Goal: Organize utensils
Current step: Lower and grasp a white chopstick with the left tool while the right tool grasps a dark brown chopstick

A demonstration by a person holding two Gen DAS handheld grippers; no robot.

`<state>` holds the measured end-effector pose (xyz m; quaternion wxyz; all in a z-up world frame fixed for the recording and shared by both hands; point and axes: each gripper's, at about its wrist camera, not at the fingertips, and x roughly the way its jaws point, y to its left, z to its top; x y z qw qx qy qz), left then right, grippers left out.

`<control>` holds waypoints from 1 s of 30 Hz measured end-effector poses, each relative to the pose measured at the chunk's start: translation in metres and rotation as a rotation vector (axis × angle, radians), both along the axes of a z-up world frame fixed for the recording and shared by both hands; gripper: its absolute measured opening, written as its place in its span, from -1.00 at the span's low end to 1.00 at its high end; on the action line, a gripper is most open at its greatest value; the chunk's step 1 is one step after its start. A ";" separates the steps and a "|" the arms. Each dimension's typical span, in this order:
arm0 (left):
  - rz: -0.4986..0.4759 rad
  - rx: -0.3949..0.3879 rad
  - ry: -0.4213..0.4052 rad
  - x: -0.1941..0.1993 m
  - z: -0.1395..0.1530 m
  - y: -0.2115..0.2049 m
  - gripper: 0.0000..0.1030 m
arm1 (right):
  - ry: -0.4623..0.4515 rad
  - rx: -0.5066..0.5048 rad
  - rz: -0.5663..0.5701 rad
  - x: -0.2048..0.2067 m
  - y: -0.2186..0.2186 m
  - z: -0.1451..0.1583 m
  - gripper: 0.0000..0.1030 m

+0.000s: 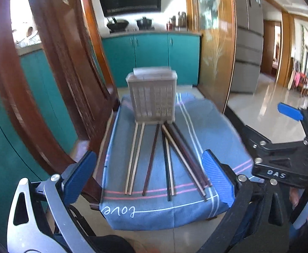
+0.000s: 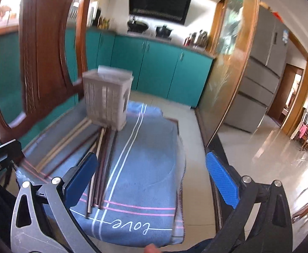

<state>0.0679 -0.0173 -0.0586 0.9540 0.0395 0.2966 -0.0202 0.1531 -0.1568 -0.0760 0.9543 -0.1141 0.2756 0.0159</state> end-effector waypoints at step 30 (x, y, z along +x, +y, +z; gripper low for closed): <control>0.040 -0.045 0.451 0.226 -0.120 0.025 -0.59 | 0.586 0.254 0.191 0.176 0.021 -0.126 -0.82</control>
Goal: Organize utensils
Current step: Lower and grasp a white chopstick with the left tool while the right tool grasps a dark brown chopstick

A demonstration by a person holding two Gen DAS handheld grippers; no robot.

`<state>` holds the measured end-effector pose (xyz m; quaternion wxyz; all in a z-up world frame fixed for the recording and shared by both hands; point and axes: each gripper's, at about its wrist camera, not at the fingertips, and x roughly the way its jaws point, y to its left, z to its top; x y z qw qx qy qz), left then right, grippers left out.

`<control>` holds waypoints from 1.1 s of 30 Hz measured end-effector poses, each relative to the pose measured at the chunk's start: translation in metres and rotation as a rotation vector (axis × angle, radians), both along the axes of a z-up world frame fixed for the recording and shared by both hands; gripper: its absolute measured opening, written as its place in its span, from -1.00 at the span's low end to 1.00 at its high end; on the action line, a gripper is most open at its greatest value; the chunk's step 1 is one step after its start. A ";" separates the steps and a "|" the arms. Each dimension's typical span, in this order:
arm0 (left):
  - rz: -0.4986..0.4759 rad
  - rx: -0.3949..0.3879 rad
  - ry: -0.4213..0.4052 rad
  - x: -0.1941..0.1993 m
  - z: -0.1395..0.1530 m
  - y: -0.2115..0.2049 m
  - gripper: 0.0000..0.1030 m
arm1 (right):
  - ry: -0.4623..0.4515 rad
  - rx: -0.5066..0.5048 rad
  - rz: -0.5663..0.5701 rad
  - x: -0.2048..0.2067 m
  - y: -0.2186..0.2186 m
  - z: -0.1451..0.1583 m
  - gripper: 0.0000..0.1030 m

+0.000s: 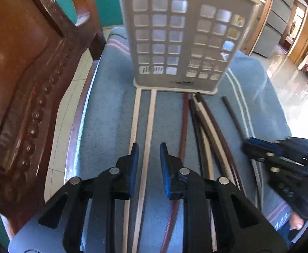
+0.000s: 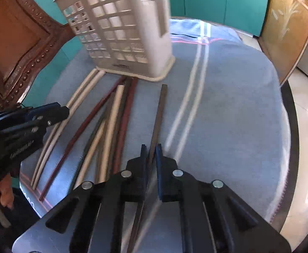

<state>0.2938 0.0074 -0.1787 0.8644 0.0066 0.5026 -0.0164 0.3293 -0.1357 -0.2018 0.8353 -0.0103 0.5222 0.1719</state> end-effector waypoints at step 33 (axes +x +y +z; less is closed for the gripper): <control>-0.054 -0.059 0.072 0.036 -0.053 -0.060 -0.85 | -0.075 -0.016 0.011 -0.012 0.002 0.008 -0.61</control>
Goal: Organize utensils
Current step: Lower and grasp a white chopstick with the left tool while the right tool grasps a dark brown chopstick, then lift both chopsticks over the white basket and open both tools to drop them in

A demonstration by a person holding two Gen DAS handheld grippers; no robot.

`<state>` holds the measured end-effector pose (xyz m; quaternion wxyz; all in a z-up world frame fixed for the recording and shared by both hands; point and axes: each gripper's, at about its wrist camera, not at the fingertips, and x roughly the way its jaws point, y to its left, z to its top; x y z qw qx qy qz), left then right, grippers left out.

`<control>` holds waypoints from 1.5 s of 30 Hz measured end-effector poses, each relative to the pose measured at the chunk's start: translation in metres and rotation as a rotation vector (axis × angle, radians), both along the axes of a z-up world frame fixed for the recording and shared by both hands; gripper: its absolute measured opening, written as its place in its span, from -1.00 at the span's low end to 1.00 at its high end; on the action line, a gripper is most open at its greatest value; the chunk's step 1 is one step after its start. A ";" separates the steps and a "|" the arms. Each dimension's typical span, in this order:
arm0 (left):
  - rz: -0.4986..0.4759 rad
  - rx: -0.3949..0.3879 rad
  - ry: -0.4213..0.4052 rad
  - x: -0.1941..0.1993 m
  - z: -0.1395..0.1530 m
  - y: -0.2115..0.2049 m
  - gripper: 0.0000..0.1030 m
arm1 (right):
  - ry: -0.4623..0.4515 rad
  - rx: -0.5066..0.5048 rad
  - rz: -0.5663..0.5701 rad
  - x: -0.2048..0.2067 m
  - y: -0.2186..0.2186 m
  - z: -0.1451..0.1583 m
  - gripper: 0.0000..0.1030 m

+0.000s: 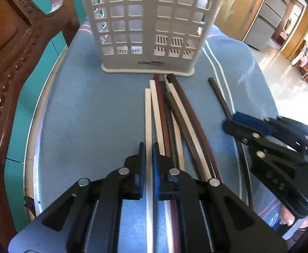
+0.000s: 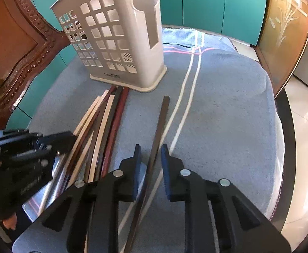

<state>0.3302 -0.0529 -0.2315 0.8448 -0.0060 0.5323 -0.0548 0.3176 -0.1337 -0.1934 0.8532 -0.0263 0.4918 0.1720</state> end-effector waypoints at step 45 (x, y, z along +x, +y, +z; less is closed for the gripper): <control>0.024 -0.132 -0.600 -0.081 0.200 0.050 -0.87 | -0.368 0.326 0.048 -0.080 -0.073 0.203 -0.87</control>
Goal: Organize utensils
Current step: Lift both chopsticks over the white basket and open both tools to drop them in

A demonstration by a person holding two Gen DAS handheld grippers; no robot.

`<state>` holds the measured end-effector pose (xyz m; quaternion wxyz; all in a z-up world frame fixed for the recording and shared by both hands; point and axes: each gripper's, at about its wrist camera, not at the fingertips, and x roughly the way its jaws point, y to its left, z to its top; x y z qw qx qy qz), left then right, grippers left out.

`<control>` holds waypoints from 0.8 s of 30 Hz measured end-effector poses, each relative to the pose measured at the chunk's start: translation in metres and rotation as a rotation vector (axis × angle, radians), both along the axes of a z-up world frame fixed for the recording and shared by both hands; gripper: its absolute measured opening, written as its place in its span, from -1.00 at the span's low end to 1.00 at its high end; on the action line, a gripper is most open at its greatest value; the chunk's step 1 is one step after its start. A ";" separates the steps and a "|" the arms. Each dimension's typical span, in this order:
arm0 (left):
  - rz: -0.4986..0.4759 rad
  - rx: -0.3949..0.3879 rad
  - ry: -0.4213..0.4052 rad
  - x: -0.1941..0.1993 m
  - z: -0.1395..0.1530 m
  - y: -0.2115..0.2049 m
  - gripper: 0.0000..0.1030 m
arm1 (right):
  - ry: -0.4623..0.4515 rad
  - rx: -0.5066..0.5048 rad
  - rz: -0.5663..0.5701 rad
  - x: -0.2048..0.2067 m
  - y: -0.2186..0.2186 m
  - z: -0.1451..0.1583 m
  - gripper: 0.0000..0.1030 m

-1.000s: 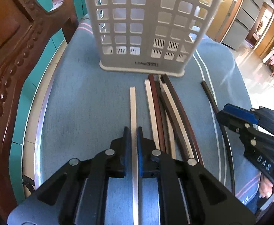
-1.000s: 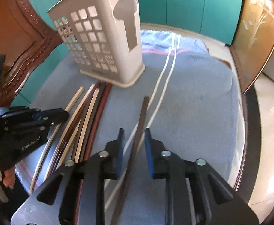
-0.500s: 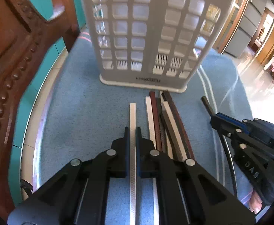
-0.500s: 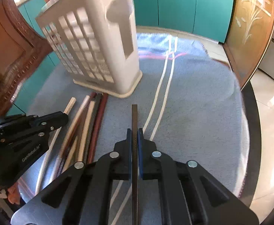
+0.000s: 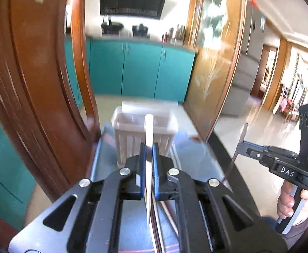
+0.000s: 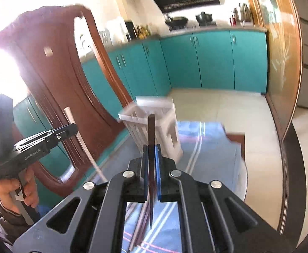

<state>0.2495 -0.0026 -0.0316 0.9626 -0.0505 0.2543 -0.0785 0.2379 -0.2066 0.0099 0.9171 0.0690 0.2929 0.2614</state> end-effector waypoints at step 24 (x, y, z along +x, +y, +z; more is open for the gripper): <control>0.280 -0.069 -0.210 0.120 0.005 0.021 -0.87 | -0.255 -0.002 -0.226 0.079 0.054 0.003 -0.87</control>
